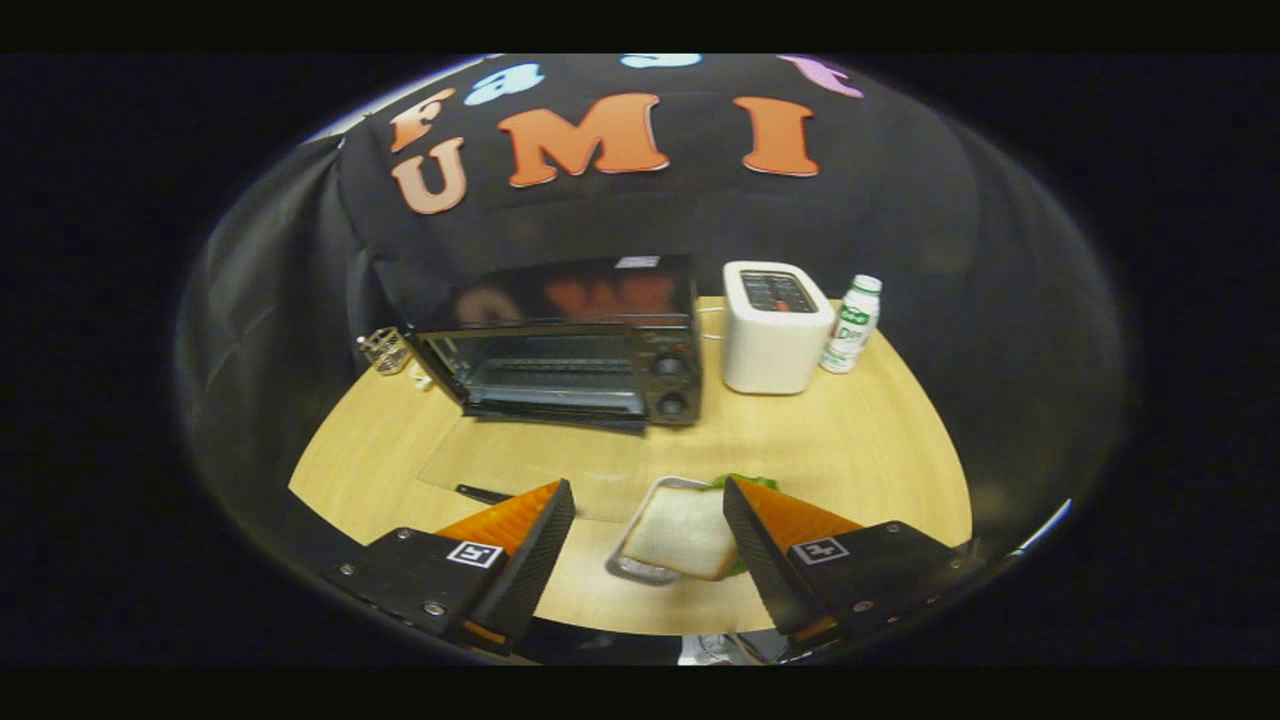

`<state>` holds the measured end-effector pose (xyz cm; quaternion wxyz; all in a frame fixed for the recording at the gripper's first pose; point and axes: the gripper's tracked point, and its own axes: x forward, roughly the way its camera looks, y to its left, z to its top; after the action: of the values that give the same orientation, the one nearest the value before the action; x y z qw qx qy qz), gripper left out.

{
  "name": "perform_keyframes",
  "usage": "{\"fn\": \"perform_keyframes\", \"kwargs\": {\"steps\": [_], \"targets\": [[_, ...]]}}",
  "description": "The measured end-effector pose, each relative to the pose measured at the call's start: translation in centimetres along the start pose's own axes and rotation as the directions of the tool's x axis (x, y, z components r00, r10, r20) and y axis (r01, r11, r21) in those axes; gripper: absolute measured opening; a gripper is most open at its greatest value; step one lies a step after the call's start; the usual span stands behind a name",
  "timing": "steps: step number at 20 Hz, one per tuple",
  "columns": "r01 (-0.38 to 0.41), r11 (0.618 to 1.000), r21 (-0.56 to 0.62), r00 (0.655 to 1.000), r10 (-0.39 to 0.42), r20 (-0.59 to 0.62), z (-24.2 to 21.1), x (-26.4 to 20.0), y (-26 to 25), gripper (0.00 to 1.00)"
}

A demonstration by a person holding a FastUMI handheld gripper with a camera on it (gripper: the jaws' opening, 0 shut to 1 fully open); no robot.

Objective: Open the toaster oven, put the food inside, and close the toaster oven door.

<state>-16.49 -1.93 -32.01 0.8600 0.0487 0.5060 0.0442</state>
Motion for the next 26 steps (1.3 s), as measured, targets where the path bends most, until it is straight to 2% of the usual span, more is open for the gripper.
{"fn": "perform_keyframes", "kwargs": {"steps": [3,5,8,12,14,17,18,19,21,23,26], "targets": [[0.049,0.999,0.022,0.997,-0.048,-0.054,-3.0,2.3,-3.9,0.89],[0.048,0.997,0.052,0.992,-0.042,-0.118,-5.4,3.4,-4.9,0.90],[0.006,0.986,0.169,0.986,0.022,-0.167,-7.9,5.2,-4.8,0.91],[-0.065,0.928,0.366,0.976,0.136,-0.172,-9.0,6.1,-3.8,0.91],[-0.099,0.889,0.446,0.968,0.191,-0.166,-9.3,6.5,-3.1,0.84],[-0.134,0.828,0.544,0.953,0.259,-0.159,-9.1,6.5,-2.5,0.56],[-0.148,0.816,0.558,0.950,0.274,-0.149,-8.9,6.3,-2.5,0.53],[-0.165,0.806,0.568,0.948,0.288,-0.133,-8.3,6.1,-2.4,0.47],[-0.171,0.821,0.545,0.953,0.278,-0.121,-7.7,5.8,-3.0,0.39],[-0.176,0.835,0.522,0.955,0.274,-0.116,-7.2,5.1,-3.0,0.37],[-0.215,0.819,0.532,0.953,0.294,-0.067,-5.1,3.9,-2.4,0.37]]}}
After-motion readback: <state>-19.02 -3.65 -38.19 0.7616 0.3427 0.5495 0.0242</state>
